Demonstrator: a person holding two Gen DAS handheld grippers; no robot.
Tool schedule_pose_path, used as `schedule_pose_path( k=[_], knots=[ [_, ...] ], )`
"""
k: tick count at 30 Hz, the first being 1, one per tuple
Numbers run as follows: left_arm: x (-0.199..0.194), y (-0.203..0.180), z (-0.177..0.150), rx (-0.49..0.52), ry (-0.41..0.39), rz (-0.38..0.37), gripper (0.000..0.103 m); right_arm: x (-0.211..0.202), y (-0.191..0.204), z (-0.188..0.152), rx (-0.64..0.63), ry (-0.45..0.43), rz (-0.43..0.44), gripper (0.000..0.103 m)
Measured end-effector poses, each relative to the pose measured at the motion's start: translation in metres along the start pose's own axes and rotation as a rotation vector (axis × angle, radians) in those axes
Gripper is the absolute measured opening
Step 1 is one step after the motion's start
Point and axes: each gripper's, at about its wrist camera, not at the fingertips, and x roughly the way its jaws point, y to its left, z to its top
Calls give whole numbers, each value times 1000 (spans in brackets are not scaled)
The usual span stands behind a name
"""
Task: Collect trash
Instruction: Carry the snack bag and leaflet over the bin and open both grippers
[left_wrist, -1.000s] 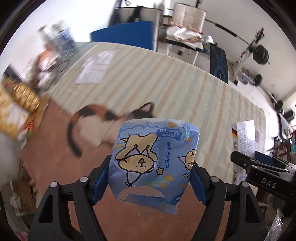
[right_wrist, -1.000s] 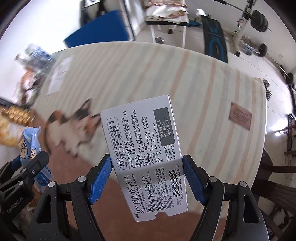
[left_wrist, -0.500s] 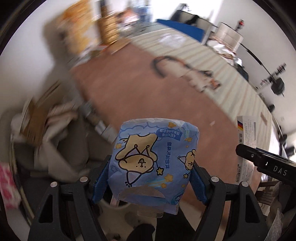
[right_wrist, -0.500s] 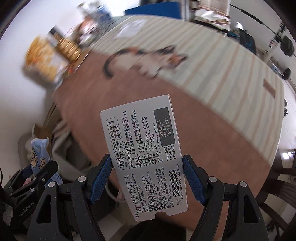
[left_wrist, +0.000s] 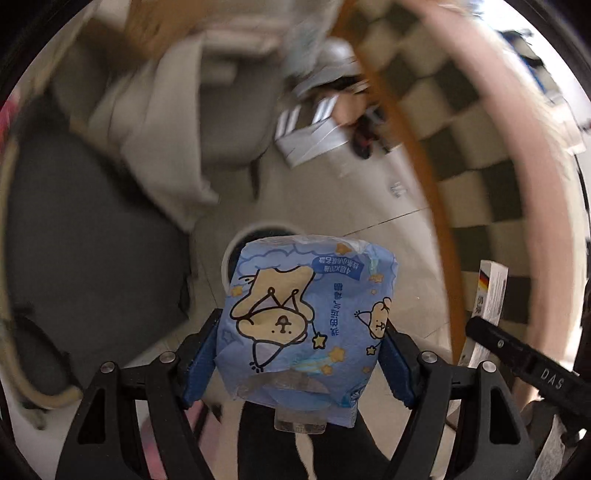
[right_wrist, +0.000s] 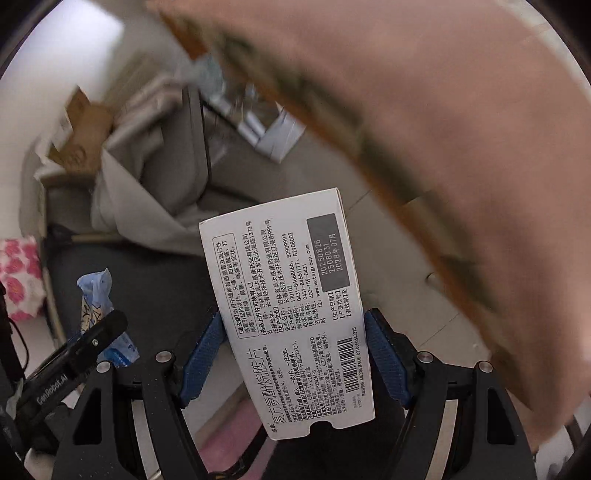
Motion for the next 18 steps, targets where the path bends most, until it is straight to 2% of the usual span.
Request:
schedule_pose_path(
  k=[5, 8, 9, 11, 13, 15, 18],
  knots=[
    [115, 51, 10, -137, 102, -90, 75, 127, -5, 11, 33, 111, 45, 78],
    [183, 67, 20, -166, 142, -115, 75, 204, -16, 20, 75, 161, 71, 78],
    [201, 72, 22, -171, 148, -121, 76, 225, -19, 22, 90, 175, 81, 78],
    [241, 83, 25, -190, 167, -121, 85, 274, -28, 25, 122, 206, 92, 78],
    [267, 90, 26, -189, 174, -108, 101, 317, -36, 29, 144, 237, 104, 78],
    [289, 98, 26, -176, 183, -81, 102, 353, -42, 32, 167, 256, 110, 79],
    [303, 105, 27, -164, 163, -53, 102, 391, -49, 33, 212, 302, 163, 79]
  ],
)
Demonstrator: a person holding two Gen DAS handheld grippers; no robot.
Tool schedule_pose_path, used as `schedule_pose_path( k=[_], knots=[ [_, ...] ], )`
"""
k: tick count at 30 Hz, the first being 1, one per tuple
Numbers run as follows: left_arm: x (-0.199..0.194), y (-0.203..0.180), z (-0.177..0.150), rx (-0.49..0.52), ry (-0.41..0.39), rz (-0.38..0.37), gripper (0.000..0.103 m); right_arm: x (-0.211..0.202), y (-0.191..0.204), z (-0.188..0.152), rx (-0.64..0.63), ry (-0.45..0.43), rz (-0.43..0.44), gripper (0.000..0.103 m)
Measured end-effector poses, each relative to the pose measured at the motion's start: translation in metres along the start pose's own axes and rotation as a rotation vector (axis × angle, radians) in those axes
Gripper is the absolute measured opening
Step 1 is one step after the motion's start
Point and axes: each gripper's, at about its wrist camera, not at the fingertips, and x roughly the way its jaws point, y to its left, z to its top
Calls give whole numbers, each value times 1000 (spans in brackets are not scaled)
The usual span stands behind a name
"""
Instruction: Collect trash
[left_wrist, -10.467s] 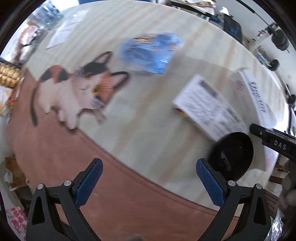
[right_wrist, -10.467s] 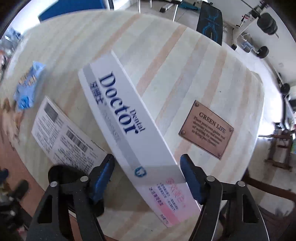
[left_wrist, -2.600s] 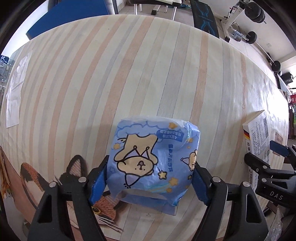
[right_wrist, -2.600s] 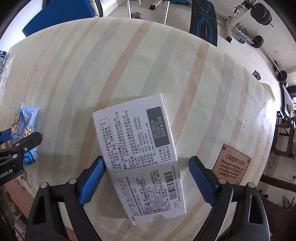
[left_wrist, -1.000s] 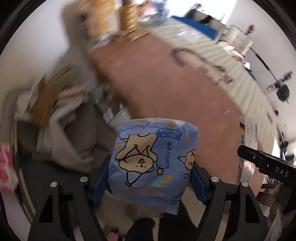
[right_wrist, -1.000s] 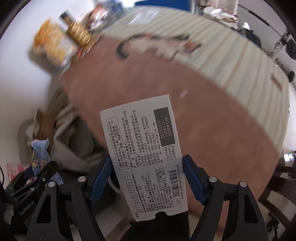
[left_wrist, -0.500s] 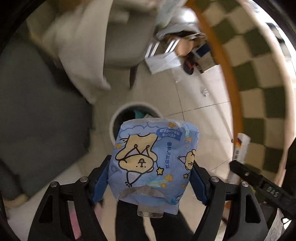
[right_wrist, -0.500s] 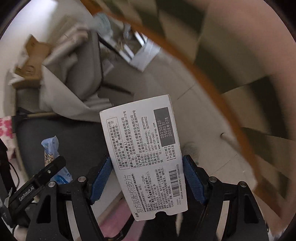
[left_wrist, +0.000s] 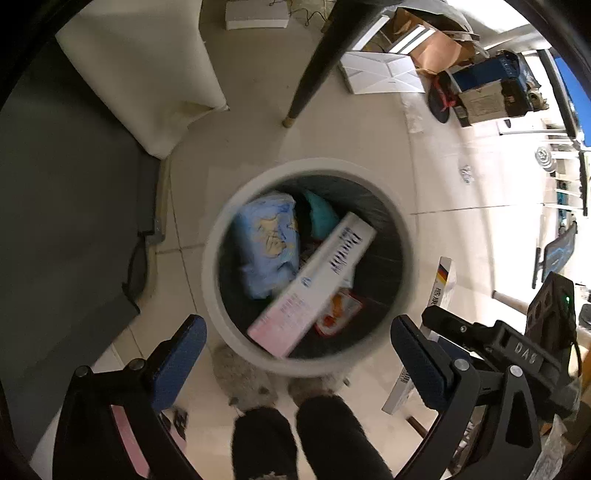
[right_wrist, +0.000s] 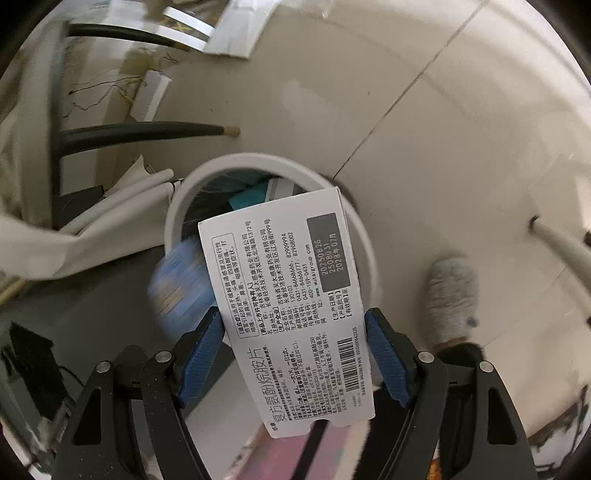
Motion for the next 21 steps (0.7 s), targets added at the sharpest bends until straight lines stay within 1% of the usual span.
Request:
schedule_pose_path(
  k=[1, 2, 3, 4, 6, 9, 12, 14, 17, 19, 21],
  knots=[
    [0, 4, 0, -1, -12, 14, 102, 5, -4, 0, 7, 9, 18, 79],
    [-1, 7, 0, -3, -31, 41, 102, 12, -1, 2, 4, 17, 30, 82],
    [-3, 9, 0, -7, -46, 69, 102, 14, -2, 1, -5, 17, 27, 95],
    [-4, 12, 0, -13, -57, 88, 102, 12, -2, -1, -19, 5, 23, 101],
    [-11, 14, -1, -27, -74, 100, 102, 7, 2, -6, -47, -11, 9, 101],
    [-24, 14, -6, -22, -96, 138, 102, -4, 8, -13, -89, -15, -37, 101],
    [-41, 9, -17, -2, -113, 179, 102, -20, 25, -21, -197, -57, -160, 101],
    [-51, 5, -25, 12, -119, 199, 102, -33, 40, -33, -296, -98, -274, 101],
    [-68, -3, -40, 29, -127, 222, 102, -54, 59, -52, -414, -155, -393, 101],
    [-84, -7, -51, 37, -132, 224, 102, -72, 69, -64, -461, -182, -430, 101],
    [-106, -13, -64, 42, -139, 222, 102, -92, 78, -77, -493, -199, -443, 101]
  ],
)
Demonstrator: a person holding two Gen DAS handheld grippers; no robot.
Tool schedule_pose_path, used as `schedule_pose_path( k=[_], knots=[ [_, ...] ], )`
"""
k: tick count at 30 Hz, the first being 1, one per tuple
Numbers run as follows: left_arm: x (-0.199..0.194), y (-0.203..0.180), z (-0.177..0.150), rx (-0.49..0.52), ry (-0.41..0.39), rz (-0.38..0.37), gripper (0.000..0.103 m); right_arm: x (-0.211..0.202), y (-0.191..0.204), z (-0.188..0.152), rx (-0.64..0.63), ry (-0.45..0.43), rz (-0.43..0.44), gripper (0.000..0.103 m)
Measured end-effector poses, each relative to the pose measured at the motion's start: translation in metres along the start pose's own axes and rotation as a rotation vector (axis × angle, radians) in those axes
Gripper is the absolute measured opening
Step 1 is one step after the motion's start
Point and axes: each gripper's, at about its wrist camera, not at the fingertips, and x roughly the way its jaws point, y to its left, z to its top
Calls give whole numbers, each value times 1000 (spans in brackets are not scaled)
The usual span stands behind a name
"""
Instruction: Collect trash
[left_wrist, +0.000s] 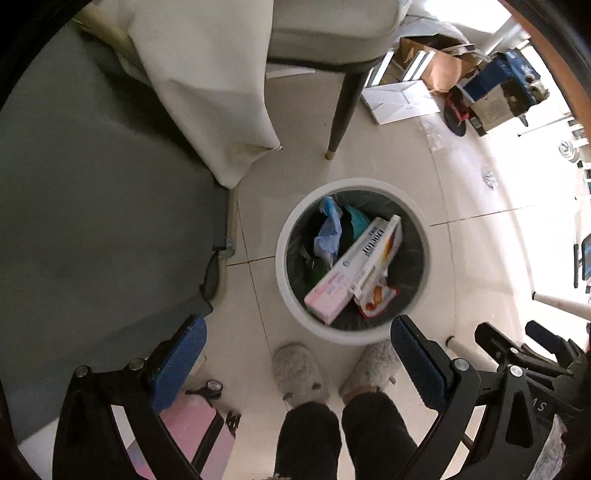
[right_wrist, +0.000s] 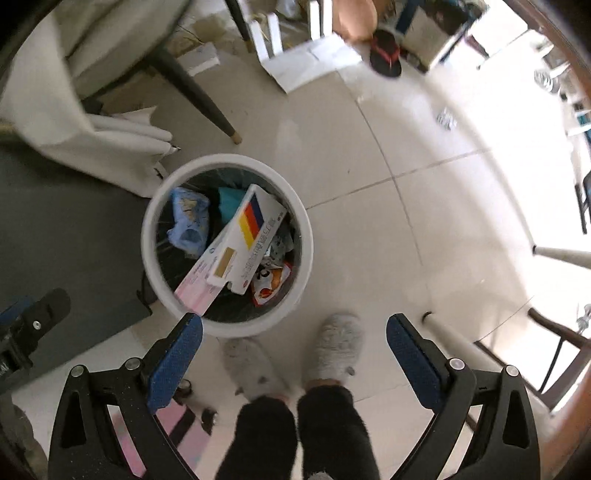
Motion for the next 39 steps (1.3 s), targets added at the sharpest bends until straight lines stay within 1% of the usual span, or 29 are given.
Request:
schedule_pose_path(
  k=[3, 6, 12, 16, 21, 23, 26, 32, 36, 39],
  knots=[
    [-39, -3, -13, 8, -12, -3, 102, -47, 7, -9, -33, -26, -7, 101],
    [-88, -5, -28, 18, -32, -6, 102, -95, 9, -22, -54, -41, 0, 101],
    [-199, -8, -60, 32, -85, -44, 102, -220, 8, -56, -102, -75, 47, 101],
    [-272, -11, -83, 38, -126, -85, 102, -305, 5, -81, -127, -106, 94, 101],
    [-357, -17, -109, 57, -202, -146, 102, -395, 3, -111, -152, -155, 154, 101],
    [-387, -16, -118, 64, -234, -168, 102, -433, 0, -123, -163, -181, 181, 101],
    [-419, -13, -129, 60, -264, -210, 102, -479, -2, -139, -181, -218, 209, 101],
    [-480, -6, -151, 50, -329, -281, 102, -540, -1, -162, -206, -272, 264, 101],
    [-503, -4, -160, 42, -357, -323, 102, -569, 0, -175, -231, -280, 300, 101],
    [-515, -4, -167, 43, -369, -353, 102, -580, 0, -180, -238, -278, 321, 103]
  ],
)
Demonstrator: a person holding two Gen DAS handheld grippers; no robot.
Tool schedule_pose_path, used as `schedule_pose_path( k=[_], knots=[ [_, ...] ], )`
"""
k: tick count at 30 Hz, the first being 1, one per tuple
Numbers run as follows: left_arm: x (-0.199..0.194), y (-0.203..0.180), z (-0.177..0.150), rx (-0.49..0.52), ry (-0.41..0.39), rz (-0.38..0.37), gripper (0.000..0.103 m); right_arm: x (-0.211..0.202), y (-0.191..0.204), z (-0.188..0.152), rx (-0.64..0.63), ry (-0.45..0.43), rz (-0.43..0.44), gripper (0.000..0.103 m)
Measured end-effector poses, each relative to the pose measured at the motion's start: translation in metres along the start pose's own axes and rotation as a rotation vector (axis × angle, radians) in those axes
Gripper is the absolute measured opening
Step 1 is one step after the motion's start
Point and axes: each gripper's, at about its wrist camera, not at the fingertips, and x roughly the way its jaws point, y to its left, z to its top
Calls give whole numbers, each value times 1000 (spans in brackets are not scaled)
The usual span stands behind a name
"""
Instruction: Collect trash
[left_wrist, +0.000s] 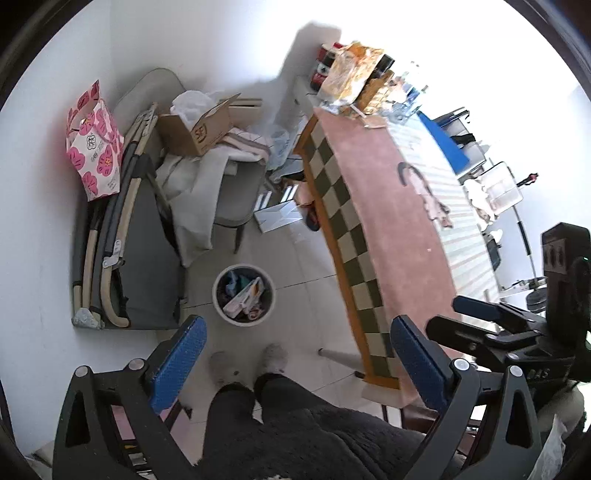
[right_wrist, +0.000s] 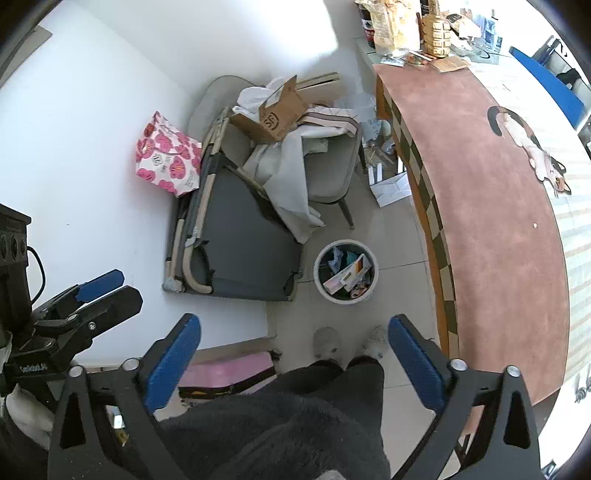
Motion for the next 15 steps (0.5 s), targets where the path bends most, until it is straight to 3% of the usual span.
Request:
schedule_pose_path(
  k=[3, 15],
  knots=[
    [-9, -4, -2, -5, -10, -29, 102, -9, 4, -1, -10, -6, -4, 103],
    [-24, -5, 0, -14, -40, -27, 102, -23, 14, 4, -37, -8, 17, 103]
  ],
)
